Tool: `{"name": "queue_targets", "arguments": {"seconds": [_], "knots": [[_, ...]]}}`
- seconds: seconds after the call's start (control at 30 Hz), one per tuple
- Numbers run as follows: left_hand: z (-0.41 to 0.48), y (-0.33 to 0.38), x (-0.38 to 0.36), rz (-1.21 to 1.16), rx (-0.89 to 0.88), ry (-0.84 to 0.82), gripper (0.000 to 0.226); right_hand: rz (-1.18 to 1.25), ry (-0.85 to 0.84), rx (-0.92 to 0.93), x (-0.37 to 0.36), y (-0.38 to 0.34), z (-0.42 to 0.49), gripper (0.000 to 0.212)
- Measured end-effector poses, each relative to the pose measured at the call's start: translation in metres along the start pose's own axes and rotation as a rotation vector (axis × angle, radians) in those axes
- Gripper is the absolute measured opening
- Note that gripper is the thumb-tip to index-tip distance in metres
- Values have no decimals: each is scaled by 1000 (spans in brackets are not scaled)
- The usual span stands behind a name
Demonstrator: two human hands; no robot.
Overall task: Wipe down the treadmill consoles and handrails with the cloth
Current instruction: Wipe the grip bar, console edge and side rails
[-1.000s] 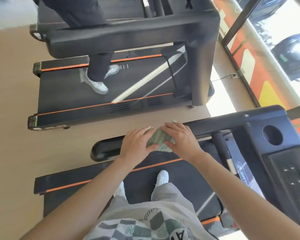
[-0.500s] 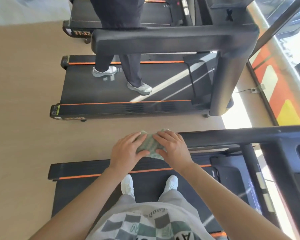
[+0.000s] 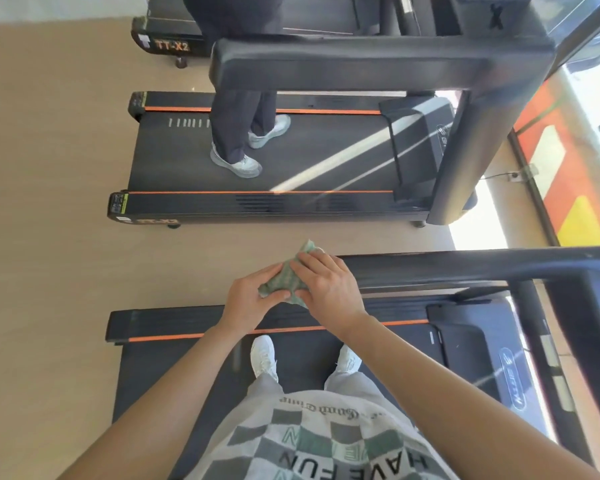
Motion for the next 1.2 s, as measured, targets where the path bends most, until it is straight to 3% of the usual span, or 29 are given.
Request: {"name": "queue_targets", "arguments": {"seconds": [0.23, 0.53, 0.73, 1.2], "knots": [[13, -21, 3, -69, 110, -132, 66, -42, -71, 34, -11, -12, 15, 42], [19, 21, -7, 125, -140, -45, 78, -9, 91, -80, 23, 35, -28, 57], [34, 78, -35, 469, -312, -78, 61, -26, 149, -136, 37, 90, -62, 53], [75, 157, -139, 654, -344, -287, 65, -94, 141, -298, 78, 201, -112, 65]]}}
Point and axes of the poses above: each hand's wrist, its own z-axis towards the middle knuckle, its own x-axis out of the back of the hand, y = z × x, the point moved 6 cm from there along z, towards the middle knuckle
